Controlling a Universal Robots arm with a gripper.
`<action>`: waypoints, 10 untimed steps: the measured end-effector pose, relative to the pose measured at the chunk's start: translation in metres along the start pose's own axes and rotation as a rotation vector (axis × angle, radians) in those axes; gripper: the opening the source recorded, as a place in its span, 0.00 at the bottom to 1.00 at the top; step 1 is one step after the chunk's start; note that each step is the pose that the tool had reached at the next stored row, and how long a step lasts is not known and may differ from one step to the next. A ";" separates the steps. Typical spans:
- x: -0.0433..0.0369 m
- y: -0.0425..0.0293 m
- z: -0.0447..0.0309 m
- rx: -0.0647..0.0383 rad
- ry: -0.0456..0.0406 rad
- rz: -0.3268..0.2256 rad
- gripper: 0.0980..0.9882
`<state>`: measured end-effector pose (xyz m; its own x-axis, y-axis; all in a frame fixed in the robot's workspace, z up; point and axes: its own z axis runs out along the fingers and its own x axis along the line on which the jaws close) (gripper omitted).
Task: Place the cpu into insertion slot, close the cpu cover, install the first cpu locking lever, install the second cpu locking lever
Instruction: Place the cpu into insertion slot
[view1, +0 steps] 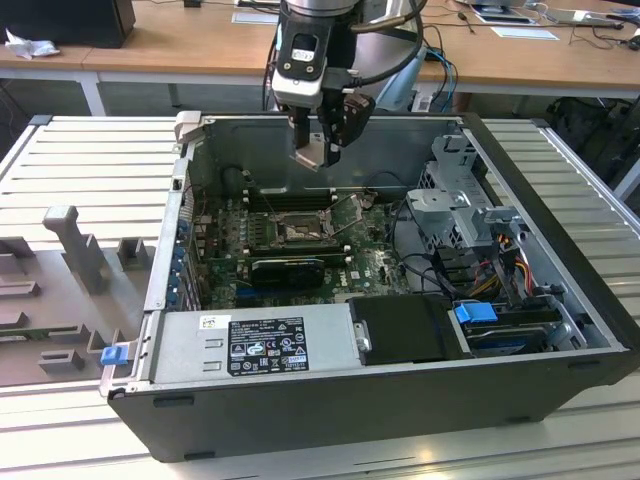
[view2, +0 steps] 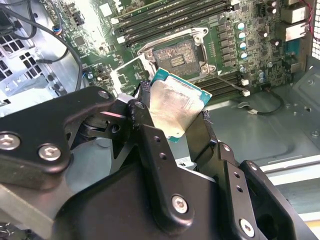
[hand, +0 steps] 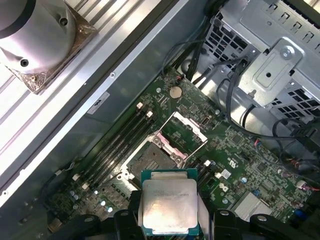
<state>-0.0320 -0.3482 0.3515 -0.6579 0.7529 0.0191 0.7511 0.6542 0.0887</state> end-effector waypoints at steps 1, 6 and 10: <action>0.0000 0.0000 0.0007 0.000 0.0000 0.000 0.48; -0.0001 -0.0004 0.0045 0.000 0.0000 0.000 0.48; -0.0001 -0.0005 0.0054 0.000 -0.0004 0.002 0.48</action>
<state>-0.0320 -0.3483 0.3461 -0.6562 0.7543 0.0189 0.7526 0.6525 0.0885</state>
